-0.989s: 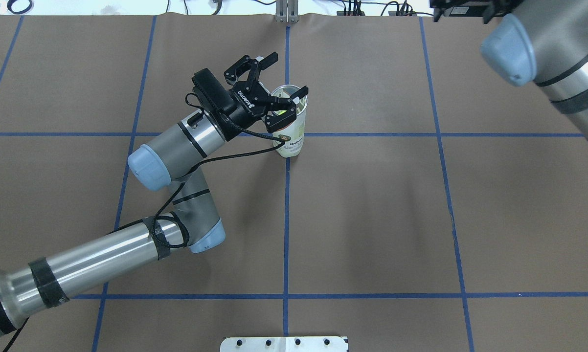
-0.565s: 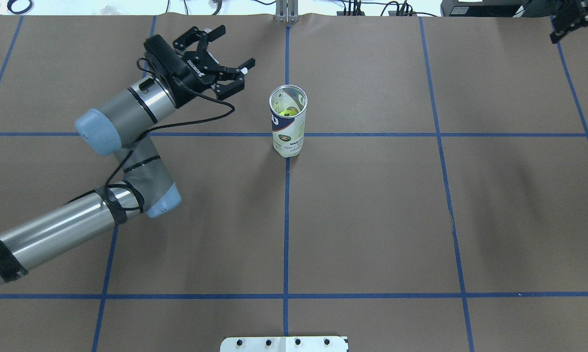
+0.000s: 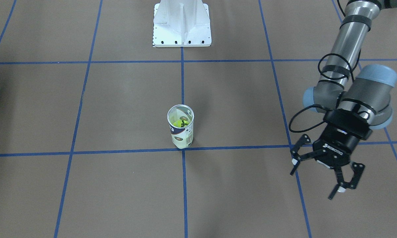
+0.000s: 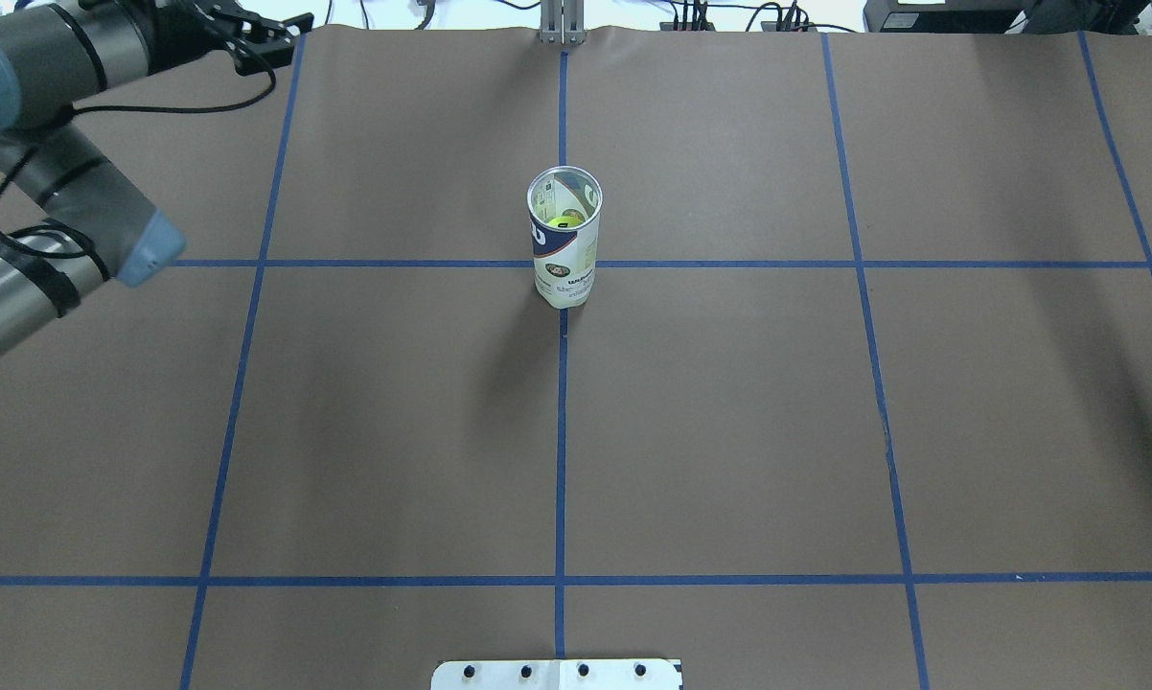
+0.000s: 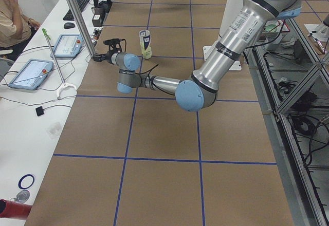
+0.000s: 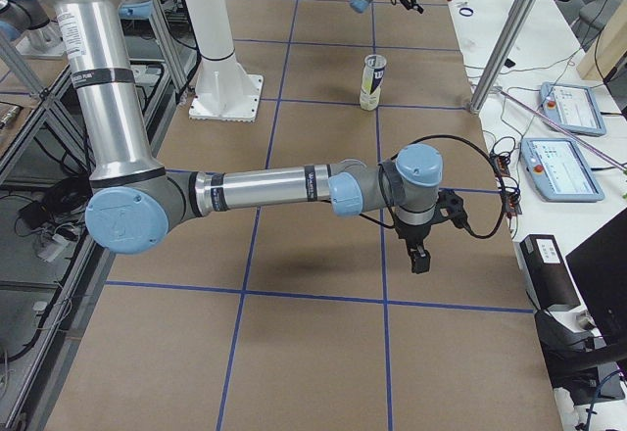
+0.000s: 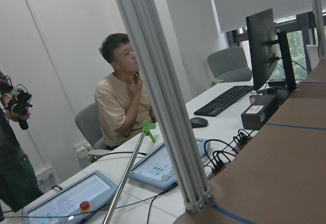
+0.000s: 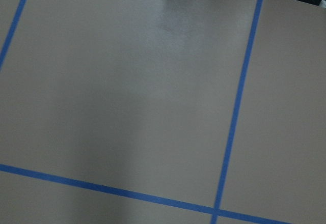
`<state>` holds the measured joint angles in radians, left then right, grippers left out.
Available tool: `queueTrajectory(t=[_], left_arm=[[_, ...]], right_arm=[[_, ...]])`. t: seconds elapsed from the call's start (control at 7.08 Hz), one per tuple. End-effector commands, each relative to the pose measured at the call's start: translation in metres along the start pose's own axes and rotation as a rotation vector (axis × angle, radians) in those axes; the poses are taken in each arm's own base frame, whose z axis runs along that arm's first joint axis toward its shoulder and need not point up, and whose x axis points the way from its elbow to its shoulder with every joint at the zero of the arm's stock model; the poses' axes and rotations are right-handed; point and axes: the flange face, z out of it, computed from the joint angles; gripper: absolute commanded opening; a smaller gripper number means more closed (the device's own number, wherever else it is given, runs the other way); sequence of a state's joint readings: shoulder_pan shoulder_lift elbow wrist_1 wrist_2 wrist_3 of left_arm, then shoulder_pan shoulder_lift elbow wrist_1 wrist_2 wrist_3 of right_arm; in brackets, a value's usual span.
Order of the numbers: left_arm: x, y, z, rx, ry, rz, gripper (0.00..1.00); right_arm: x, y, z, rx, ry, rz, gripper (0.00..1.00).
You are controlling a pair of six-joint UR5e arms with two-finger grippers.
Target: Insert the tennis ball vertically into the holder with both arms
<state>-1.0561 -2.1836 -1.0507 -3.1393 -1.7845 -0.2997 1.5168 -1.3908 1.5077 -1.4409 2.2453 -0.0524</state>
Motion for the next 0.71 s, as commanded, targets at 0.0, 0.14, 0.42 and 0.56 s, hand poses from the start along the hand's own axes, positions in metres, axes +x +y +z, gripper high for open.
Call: queueTrajectory(t=[0.0, 0.14, 0.42, 0.56], left_arm=[[-0.06, 0.007, -0.014, -0.212, -0.014, -0.052, 0.99], [-0.078, 0.007, -0.022, -0.233, -0.052, -0.004, 0.99], [-0.135, 0.052, -0.062, -0.371, -0.175, 0.058, 0.99], [-0.156, 0.062, -0.075, -0.458, -0.218, 0.036, 0.99]], right_arm=[[0.007, 0.006, 0.0, 0.003, -0.007, -0.008, 0.99], [0.009, 0.007, -0.001, 0.003, -0.007, -0.004, 0.99], [0.009, 0.008, -0.001, 0.003, -0.007, -0.002, 0.99], [0.01, 0.009, 0.0, 0.002, -0.007, -0.001, 0.99]])
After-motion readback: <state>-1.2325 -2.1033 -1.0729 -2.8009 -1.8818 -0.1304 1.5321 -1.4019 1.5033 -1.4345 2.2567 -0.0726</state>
